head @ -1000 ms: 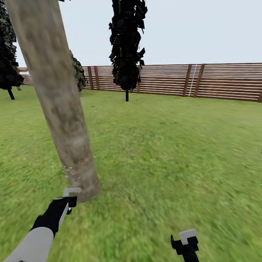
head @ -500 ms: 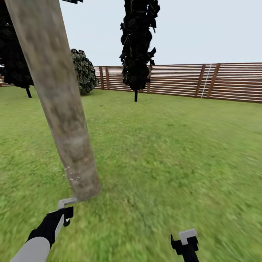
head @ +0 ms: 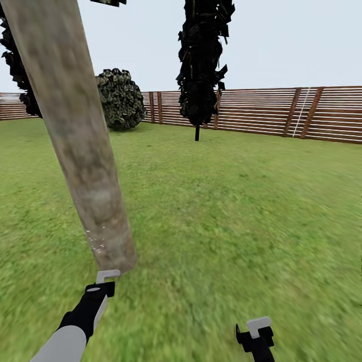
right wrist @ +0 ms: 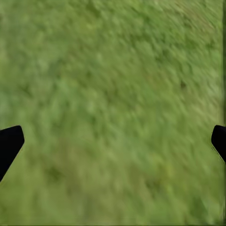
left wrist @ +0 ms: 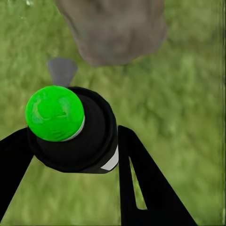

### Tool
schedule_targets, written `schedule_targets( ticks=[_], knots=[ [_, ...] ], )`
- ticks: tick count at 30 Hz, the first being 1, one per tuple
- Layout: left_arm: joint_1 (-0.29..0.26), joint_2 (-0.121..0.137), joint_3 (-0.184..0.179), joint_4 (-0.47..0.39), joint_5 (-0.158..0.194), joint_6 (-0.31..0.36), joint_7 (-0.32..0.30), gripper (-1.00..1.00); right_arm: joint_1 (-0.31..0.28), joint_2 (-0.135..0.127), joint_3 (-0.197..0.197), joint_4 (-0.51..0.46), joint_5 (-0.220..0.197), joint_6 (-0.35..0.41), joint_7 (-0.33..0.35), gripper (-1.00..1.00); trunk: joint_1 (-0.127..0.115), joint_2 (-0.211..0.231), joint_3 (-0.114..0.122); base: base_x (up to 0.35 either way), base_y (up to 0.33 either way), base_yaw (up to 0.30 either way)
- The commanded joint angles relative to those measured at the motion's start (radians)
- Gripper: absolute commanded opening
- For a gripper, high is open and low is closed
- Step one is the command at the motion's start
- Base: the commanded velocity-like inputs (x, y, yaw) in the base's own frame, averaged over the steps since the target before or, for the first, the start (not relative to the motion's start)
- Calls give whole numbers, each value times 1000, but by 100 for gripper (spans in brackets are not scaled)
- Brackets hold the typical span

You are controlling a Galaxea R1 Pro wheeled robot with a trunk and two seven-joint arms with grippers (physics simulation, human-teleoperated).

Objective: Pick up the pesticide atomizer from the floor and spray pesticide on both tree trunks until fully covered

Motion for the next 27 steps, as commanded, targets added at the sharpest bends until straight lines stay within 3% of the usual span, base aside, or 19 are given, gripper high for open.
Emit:
schedule_targets(
  ticks=[1,10,21,27],
  knots=[
    [-1,-1,5,-2,-7,5,-1,-100,-1,0,8,1,6,1,-10,100,0,0,-1,81,-266,0],
    [-1,6,15,-11,-2,7,1,-100,-1,1,8,1,4,1,-10,100,0,0,-1,9,-273,12],
    [-1,6,14,-11,1,8,9,-100,0,2,8,1,5,1,-10,100,0,0,-1,79,-274,254],
    [-1,5,14,-11,1,8,9,-100,0,2,8,1,5,1,-10,100,0,0,-1,153,-265,37]
  ],
)
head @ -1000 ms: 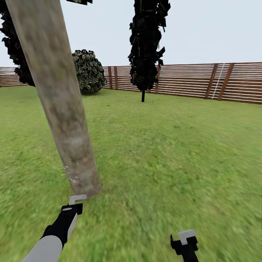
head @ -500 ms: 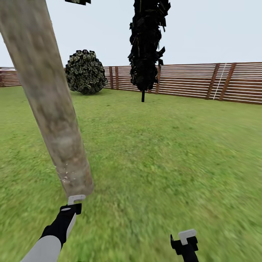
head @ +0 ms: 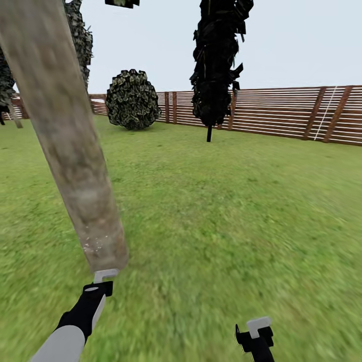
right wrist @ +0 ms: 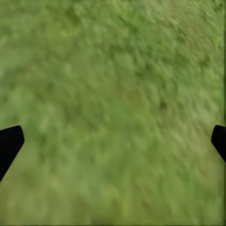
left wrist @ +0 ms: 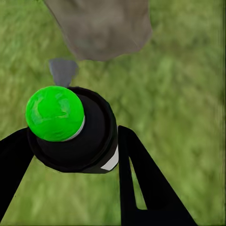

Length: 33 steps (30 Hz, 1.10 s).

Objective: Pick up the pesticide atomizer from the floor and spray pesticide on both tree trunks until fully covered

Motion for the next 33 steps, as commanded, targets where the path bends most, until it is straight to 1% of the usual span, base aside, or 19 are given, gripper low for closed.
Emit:
schedule_targets(
  ticks=[1,7,13,17,25,28,30,31,32,33],
  knots=[
    [-1,-2,5,-2,-7,5,-1,-100,-1,0,8,1,5,1,-10,100,0,0,-1,172,-247,2],
    [-1,-3,5,0,-7,5,0,-100,0,1,8,1,6,1,-10,100,0,0,-1,174,-245,42],
    [-1,-2,8,-2,-2,4,0,-100,1,1,8,1,6,1,-10,100,0,0,-1,119,-252,253],
    [-1,-2,8,-1,-1,4,1,-100,1,1,8,1,6,1,-10,100,0,0,-1,-113,-241,277],
    [-1,-7,4,5,-1,5,1,-100,1,0,8,1,6,1,-10,100,0,0,-1,-42,-34,278],
    [-12,-10,0,-1,-1,16,-4,-100,1,0,8,1,6,1,-10,100,0,0,-1,-1,-1,278],
    [-35,-29,-2,-4,-1,28,-9,-100,1,0,8,1,6,1,-10,100,0,0,-1,0,0,278],
    [-68,-47,-2,-4,-2,52,-11,-100,1,0,8,1,6,1,-10,100,0,0,-1,0,0,275],
    [-98,-60,-3,-5,-2,91,-15,-100,1,0,8,1,6,1,-10,100,0,0,-1,0,0,245],
    [-112,-64,-3,-5,-2,109,-18,-100,1,0,8,1,6,1,-10,100,0,0,-1,0,0,198]
  ],
)
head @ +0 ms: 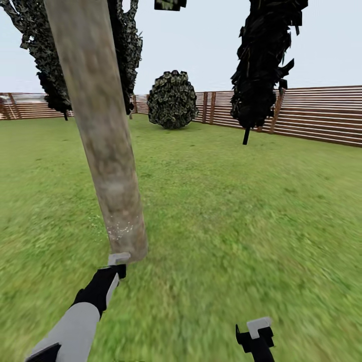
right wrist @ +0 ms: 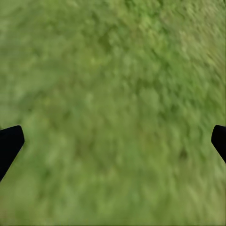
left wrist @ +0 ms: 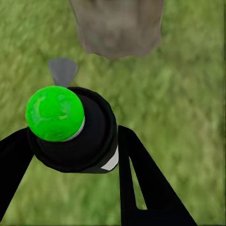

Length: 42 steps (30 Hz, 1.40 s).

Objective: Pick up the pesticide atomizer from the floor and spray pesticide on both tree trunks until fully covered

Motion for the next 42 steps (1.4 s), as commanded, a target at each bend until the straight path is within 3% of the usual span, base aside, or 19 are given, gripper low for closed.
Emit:
schedule_targets(
  ticks=[1,5,7,8,9,12,13,16,18,20,23,26,29,31,33,38,42],
  knots=[
    [-13,-4,5,-1,-6,17,-4,-100,0,0,8,1,6,1,-10,100,0,0,-1,0,0,131],
    [-49,17,3,-4,-10,48,-28,-100,0,0,8,1,6,1,-10,100,0,0,-1,0,0,29],
    [-65,55,2,-4,-10,72,-38,-100,0,0,8,1,6,1,-10,100,0,0,-1,0,0,4],
    [-72,81,2,-5,-11,98,-71,-100,0,-1,8,1,6,1,-10,100,0,0,-1,0,0,0],
    [-74,84,-2,-5,-13,106,-100,-100,0,-1,8,1,6,1,-10,100,0,0,-1,0,0,0],
    [-84,72,-90,-5,-14,117,-143,-100,0,-1,8,1,6,1,-9,100,0,0,-1,0,0,0],
    [-98,64,-140,-5,-12,131,-148,-100,0,-2,8,1,6,1,-9,100,0,0,-1,0,0,0],
    [-126,62,-171,-6,-8,175,-151,-100,0,-2,8,1,6,1,-8,100,0,0,-1,0,0,0],
    [-152,89,-174,-22,-8,200,-151,-100,0,-2,8,1,7,1,-8,100,0,0,-1,0,0,0],
    [-158,140,-174,-40,-4,215,-153,-100,0,-2,8,1,6,1,-8,100,0,0,-1,0,0,0],
    [-162,177,-175,-62,13,257,-154,-100,0,-2,8,1,6,1,-8,100,0,0,-1,0,0,0],
    [-162,163,-179,-77,18,271,-154,-100,0,-2,8,1,6,1,-8,100,0,0,-1,0,0,22],
    [-178,103,-184,-87,17,277,-153,-100,0,-1,9,1,6,1,-8,100,0,0,-1,0,0,198],
    [-181,94,-183,-89,18,282,-153,-100,0,0,9,1,6,1,-8,100,0,0,-1,0,0,263],
    [-183,101,-179,-90,19,285,-154,-100,0,0,8,1,6,1,-8,100,0,0,-1,0,0,271],
    [-175,166,-176,-91,23,289,-153,-100,0,0,9,1,6,1,-8,100,0,0,-1,0,0,202],
    [-172,159,-181,-94,22,289,-150,-100,0,-1,8,1,6,1,-8,100,0,0,-1,0,-48,15]
  ],
)
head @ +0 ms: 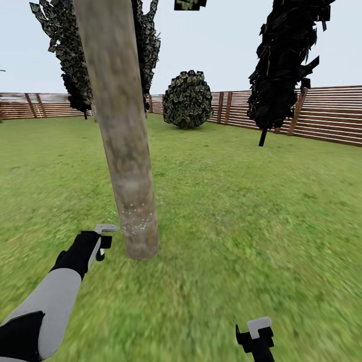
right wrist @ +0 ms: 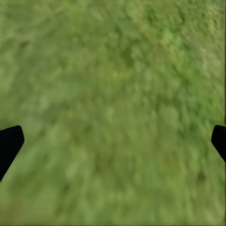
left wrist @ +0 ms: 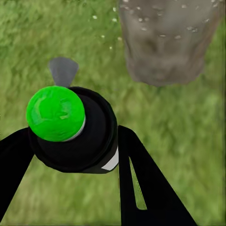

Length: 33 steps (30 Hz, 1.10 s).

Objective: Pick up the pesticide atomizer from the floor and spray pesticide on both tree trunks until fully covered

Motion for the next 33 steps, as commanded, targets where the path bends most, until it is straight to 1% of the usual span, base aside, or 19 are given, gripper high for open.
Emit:
schedule_targets(
  ticks=[1,7,11,14,26,33],
  knots=[
    [-1,-3,1,-2,-6,4,-1,-100,-1,-1,8,1,6,1,-10,100,0,0,-1,0,-223,2],
    [-1,-9,1,-2,-6,3,2,-100,-1,-2,8,1,7,1,-11,100,0,0,-1,0,-264,0],
    [-3,-25,0,-2,-6,2,5,-100,-1,-2,8,1,7,1,-10,100,0,0,-1,0,-273,0],
    [-4,-32,0,-2,-7,2,6,-100,-1,-2,8,1,7,1,-10,100,0,0,-1,64,-273,0],
    [0,-30,0,-2,-11,2,8,-100,-1,-1,8,1,7,1,-10,100,0,0,-1,138,-270,0],
    [-1,-30,1,-2,-11,2,9,-100,-1,-1,8,1,6,1,-11,100,0,0,-1,61,-269,0]
  ],
)
